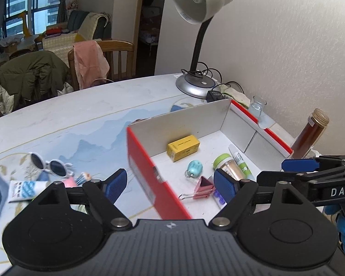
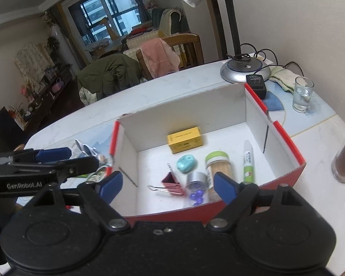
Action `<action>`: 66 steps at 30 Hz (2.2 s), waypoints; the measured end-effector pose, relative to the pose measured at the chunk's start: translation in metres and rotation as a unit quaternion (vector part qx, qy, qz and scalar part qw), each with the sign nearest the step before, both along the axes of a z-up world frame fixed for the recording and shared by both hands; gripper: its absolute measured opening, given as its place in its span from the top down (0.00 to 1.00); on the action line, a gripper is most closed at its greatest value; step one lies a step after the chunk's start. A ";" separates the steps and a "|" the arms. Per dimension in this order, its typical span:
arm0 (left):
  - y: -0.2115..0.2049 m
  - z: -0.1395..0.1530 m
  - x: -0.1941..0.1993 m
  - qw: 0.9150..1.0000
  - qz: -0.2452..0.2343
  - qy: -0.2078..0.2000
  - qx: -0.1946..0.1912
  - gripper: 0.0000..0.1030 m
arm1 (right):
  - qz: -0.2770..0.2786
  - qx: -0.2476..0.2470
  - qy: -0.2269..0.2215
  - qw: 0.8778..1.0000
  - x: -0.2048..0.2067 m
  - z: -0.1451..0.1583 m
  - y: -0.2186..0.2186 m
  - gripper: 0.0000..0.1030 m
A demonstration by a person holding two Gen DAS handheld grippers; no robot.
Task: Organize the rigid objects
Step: 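Withdraw both grippers from the box back toward the mat, then grasp the red toy figure with the left gripper while the right grasps the tape dispenser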
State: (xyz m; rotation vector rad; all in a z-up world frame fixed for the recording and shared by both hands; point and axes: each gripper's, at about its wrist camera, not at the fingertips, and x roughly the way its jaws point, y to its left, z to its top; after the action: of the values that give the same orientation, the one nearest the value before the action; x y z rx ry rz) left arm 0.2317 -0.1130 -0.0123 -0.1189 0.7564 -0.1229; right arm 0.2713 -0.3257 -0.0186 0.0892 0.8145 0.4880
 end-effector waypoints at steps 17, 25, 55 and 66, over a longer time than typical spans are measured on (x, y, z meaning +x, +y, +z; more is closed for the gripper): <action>0.074 0.005 -0.074 0.999 0.028 -0.035 -0.010 0.00 | 0.037 0.007 -0.015 0.999 -0.057 0.011 0.072 0.01; 0.109 -0.017 -0.099 0.998 0.057 -0.033 0.004 0.00 | 0.047 -0.009 -0.004 0.999 -0.060 0.002 0.115 0.01; 0.154 -0.131 -0.084 0.995 0.095 0.023 0.007 0.00 | 0.052 -0.149 0.078 0.984 0.022 -0.103 0.260 0.12; 0.143 -0.144 -0.071 0.994 0.104 0.030 0.033 0.01 | 0.033 -0.168 0.093 0.981 0.044 -0.128 0.276 0.16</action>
State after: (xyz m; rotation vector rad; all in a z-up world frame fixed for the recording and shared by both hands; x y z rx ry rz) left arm 0.1609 0.0298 -0.1565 -0.1381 0.8035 0.1042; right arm 0.3148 -0.0493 -0.1466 -0.2082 1.0770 0.4014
